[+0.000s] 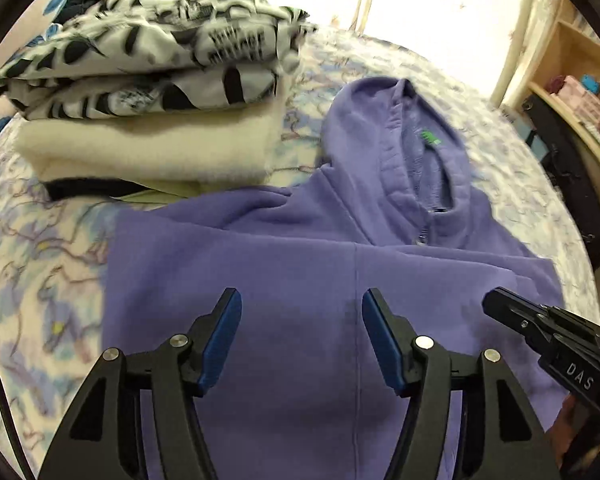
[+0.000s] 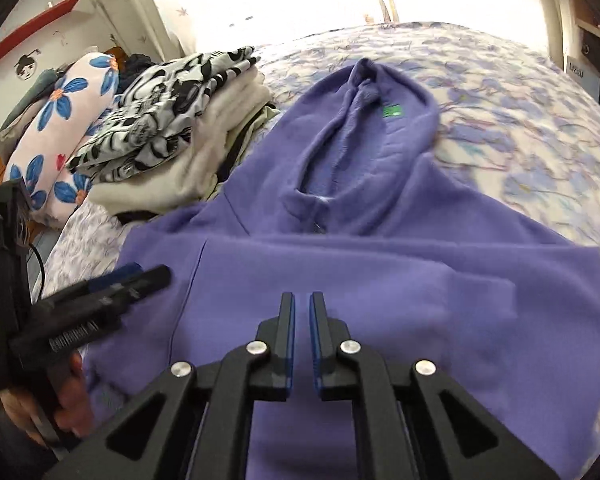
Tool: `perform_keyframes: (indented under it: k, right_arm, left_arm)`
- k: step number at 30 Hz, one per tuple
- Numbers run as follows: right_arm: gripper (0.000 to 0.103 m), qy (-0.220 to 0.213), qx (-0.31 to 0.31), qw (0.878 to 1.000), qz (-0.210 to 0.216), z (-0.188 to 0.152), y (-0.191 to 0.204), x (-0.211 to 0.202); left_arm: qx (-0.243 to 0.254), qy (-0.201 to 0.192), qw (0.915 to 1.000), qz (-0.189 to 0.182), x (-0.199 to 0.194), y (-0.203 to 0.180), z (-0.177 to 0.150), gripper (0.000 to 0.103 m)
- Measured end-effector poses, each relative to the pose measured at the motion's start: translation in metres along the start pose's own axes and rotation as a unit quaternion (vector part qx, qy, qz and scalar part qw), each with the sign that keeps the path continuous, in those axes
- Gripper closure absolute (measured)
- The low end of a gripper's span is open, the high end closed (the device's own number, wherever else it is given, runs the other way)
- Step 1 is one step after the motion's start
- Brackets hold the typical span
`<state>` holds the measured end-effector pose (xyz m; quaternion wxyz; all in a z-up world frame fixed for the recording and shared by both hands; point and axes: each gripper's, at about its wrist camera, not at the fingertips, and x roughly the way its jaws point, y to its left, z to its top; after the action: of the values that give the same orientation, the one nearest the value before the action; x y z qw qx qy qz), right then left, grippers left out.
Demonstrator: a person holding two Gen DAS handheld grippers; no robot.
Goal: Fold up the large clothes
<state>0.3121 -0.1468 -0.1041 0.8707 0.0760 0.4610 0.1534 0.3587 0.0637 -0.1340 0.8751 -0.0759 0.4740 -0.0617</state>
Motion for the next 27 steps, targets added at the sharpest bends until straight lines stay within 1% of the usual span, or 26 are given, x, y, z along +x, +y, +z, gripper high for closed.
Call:
perform_keyframes:
  k: [2,4,5,6,8,9,10,11,12,13,14,15,18,20,23,25,27]
  right_arm:
    - [0.096,0.010,0.007,1.000,-0.009,0.006,-0.002,0.018]
    - [0.096,0.018,0.013,0.999,-0.035,0.008,-0.013,0.029]
    - [0.097,0.018,0.018,0.999,-0.037,0.008,-0.024,0.029]
    - [0.100,0.016,0.022,0.999,-0.033,0.007,-0.034,0.026]
    - [0.100,0.009,0.040,0.998,-0.039,0.003,-0.064,0.013]
    - [0.103,0.004,0.045,0.998,-0.036,0.001,-0.075,0.006]
    - [0.103,0.003,0.049,0.999,-0.018,-0.001,-0.084,0.000]
    - [0.103,0.003,0.053,0.999,-0.002,-0.003,-0.091,-0.003]
    - [0.103,0.004,0.056,0.998,0.004,-0.006,-0.096,-0.008]
    - [0.100,0.004,0.050,0.998,-0.030,-0.008,-0.096,-0.012]
    - [0.100,0.000,0.036,0.996,-0.087,-0.010,-0.094,-0.016]
    - [0.100,-0.005,0.026,0.995,-0.096,-0.012,-0.094,-0.018]
    - [0.100,0.003,0.036,0.995,-0.092,-0.019,-0.104,-0.016]
    - [0.100,-0.002,0.046,0.995,-0.086,-0.022,-0.108,-0.019]
    - [0.099,0.000,0.053,0.994,-0.097,-0.023,-0.109,-0.021]
    - [0.097,0.004,0.059,0.993,-0.104,-0.024,-0.110,-0.021]
    - [0.095,0.007,0.072,0.992,-0.100,-0.027,-0.112,-0.024]
  left_arm:
    - [-0.001,0.007,0.9998,0.020,0.016,0.002,0.003,0.041]
    - [-0.003,-0.001,0.9992,0.040,0.022,0.012,0.002,0.040]
    - [-0.004,-0.004,0.9990,0.044,0.024,0.015,0.003,0.040]
    - [-0.005,-0.008,0.9988,0.047,0.024,0.023,0.004,0.040]
    - [-0.006,-0.011,0.9987,0.050,0.022,0.033,0.004,0.040]
    - [-0.002,-0.011,0.9989,0.046,0.021,0.036,0.003,0.040]
    - [0.002,-0.011,0.9989,0.045,0.021,0.038,0.002,0.040]
    - [0.011,-0.013,0.9986,0.049,0.021,0.038,0.001,0.040]
    - [0.017,-0.014,0.9982,0.055,0.019,0.037,0.001,0.040]
    - [0.019,-0.015,0.9980,0.058,0.012,0.040,-0.004,0.040]
    - [0.021,-0.016,0.9978,0.060,0.012,0.040,-0.004,0.040]
    - [0.021,-0.016,0.9978,0.060,0.010,0.041,-0.005,0.040]
    - [0.019,-0.016,0.9980,0.058,0.011,0.041,-0.004,0.040]
    - [0.021,-0.016,0.9977,0.062,0.010,0.040,-0.005,0.040]
    - [0.026,-0.013,0.9972,0.069,0.004,0.043,-0.008,0.040]
    - [0.027,-0.010,0.9969,0.074,0.001,0.044,-0.010,0.040]
    - [0.026,-0.006,0.9966,0.078,-0.004,0.046,-0.014,0.040]
